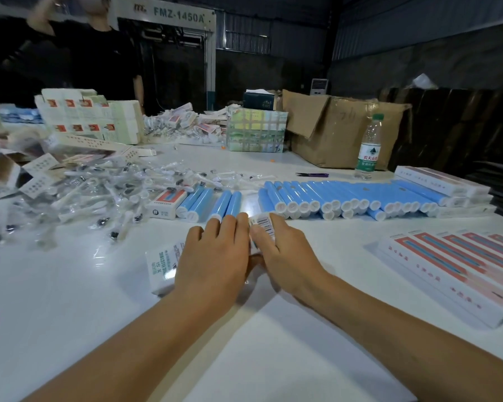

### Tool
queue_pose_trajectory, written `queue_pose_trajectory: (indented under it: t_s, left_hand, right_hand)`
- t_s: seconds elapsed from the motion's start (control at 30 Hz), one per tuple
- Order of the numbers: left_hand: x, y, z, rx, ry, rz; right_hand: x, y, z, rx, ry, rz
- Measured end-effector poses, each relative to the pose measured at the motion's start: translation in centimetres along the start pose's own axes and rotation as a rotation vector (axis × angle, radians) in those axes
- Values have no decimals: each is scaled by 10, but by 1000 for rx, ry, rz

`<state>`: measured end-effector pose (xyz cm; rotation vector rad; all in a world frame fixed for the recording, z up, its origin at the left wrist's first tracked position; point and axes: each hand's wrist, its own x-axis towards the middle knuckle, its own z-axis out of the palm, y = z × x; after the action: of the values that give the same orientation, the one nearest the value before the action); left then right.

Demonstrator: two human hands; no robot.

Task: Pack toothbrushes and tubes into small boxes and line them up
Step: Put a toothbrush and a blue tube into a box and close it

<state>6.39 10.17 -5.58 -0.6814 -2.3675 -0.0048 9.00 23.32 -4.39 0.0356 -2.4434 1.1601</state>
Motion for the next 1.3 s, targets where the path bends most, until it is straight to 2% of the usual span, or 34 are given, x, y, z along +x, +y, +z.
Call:
queue_pose_trajectory:
  t_s: [0.1,0.13,0.2,0.27,0.43,0.57,0.67,0.77,0.9,1.13,1.23,1.3]
  left_hand:
    - [0,-4,1,-28,11,-23]
    - [1,-5,-1,-40,1,-44]
    - [1,-5,-4,-24,-32,-66]
    - [1,-4,-10,-40,-32,-59]
    - [-1,-8,-11,-74,133,-6]
    - [-1,-9,-11,-51,129,9]
    - [-1,-7,-11,-34,120,30]
    - [-2,-5,-12,45,74,43]
    - [-3,-2,-18,123,62,26]
    - [-6,0,-20,145,137,66]
    - [-7,0,-19,179,91,70]
    - [-7,-3,-19,159,76,64]
  right_hand:
    - [3,-7,0,654,-124,247]
    - [5,-8,-3,794,-147,311]
    - [9,-7,-6,871,-131,357]
    - [9,-7,-7,858,-108,333]
    - [10,-6,-11,928,-83,293]
    - [8,-8,-10,959,-106,301]
    - [10,-6,-7,932,-59,364]
    - [8,-5,-2,850,-20,391]
    - [2,-3,5,573,18,279]
    - [-4,-8,4,336,-18,200]
    - [-4,-8,4,354,-62,210]
    - [-2,-8,3,476,-118,261]
